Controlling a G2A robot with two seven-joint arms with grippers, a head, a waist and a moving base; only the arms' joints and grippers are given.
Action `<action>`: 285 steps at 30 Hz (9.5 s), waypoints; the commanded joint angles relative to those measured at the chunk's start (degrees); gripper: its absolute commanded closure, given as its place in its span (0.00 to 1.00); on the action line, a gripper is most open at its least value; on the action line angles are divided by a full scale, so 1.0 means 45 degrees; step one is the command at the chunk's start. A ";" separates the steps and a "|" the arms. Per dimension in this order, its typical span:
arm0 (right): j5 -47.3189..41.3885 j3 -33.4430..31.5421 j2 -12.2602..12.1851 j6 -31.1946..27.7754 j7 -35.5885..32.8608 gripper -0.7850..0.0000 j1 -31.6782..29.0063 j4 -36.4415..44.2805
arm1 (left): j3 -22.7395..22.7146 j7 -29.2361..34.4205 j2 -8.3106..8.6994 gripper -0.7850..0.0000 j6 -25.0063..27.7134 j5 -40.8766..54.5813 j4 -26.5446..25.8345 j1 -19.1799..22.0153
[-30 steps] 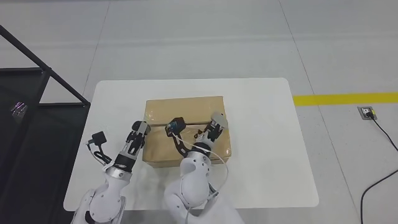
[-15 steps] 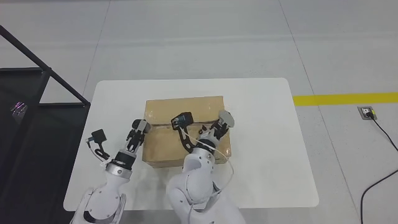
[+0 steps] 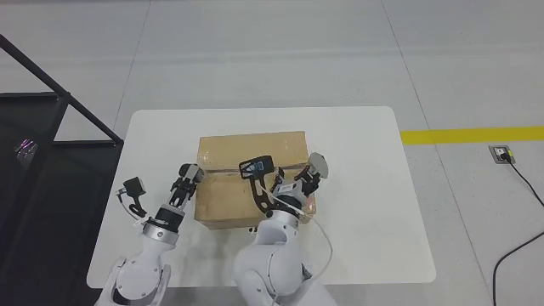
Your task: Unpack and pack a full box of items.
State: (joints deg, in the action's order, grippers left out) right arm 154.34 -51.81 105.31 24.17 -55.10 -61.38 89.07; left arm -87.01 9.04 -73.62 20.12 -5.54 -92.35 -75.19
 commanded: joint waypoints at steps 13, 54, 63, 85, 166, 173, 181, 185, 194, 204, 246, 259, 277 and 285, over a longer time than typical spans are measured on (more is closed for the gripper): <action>-0.0172 -0.0256 0.0260 -0.0948 -0.1656 0.00 0.1162 -0.1516 | 0.0034 0.0037 0.0008 1.00 -0.0011 0.0162 0.0027 -0.0086; -0.0675 -0.0444 0.0384 -0.0669 -0.2105 0.00 0.1626 -0.2040 | 0.0090 0.0167 -0.0002 1.00 -0.0653 0.0961 0.0032 0.0017; -0.0875 -0.0438 0.0547 -0.0159 -0.2049 0.00 0.2133 -0.2581 | 0.0109 0.0190 0.0003 1.00 -0.0691 0.0905 0.0059 0.0043; -0.1456 -0.0748 0.0848 0.0017 -0.2144 0.00 0.2963 -0.4065 | 0.0111 0.0281 0.0014 0.90 -0.0806 0.1027 0.0202 0.0113; -0.4705 -0.1250 0.0534 0.1493 -0.3003 0.00 0.1713 -0.0814 | 0.0226 -0.1677 -0.0224 0.00 0.0371 0.0840 0.0842 0.0378; -0.3437 -0.0742 0.0548 0.1920 -0.3347 0.00 0.1875 -0.1309 | 0.0294 -0.2378 -0.0275 0.00 0.0487 0.0295 0.1142 0.0609; -1.2380 -0.1279 0.0373 0.0622 -0.0655 0.00 0.1343 0.2418 | 0.0436 -0.2710 -0.0335 0.00 0.0890 0.0063 0.1310 0.0620; -1.8256 -0.3509 0.0250 -0.2719 -0.0012 0.00 0.1399 0.2081 | 0.0434 -0.2833 -0.0363 0.00 0.1083 0.0215 0.1313 0.0597; -2.0742 -0.4791 0.0158 -0.4224 -0.0217 0.00 0.2076 0.0609 | 0.0186 -0.3273 -0.0403 0.00 0.1583 0.0484 0.1159 0.0305; -2.4188 -0.5183 0.0233 -0.4137 -0.0056 0.00 0.2769 -0.1093 | 0.0134 -0.4837 -0.0529 0.00 0.2118 -0.0113 0.1120 0.0242; -2.8837 -0.3764 0.0105 -0.7928 -0.0318 0.00 0.8126 -1.0375 | -0.0372 -0.4407 -0.0753 0.00 0.2839 0.0961 0.1215 -0.0305; -2.8706 -0.4322 -0.0468 -0.7396 -0.1162 0.00 0.7946 -0.9831 | -0.0354 -0.4128 -0.0808 0.00 0.2663 0.0859 0.1240 -0.0145; -2.8999 -0.6446 -0.1633 -0.5353 -0.1919 0.00 0.5406 -0.6125 | -0.0148 -0.3662 -0.0883 0.00 0.2578 0.0728 0.1323 0.0193; -2.9450 -0.7074 -0.1975 -0.5247 -0.1382 0.00 0.4701 -0.5256 | -0.0236 -0.3528 -0.0894 0.00 0.2642 0.0816 0.1388 0.0195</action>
State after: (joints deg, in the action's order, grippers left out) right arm 22.02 -83.27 96.61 0.40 -61.23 -39.70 64.71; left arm -88.02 -6.94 -77.64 31.98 -1.93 -86.13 -74.30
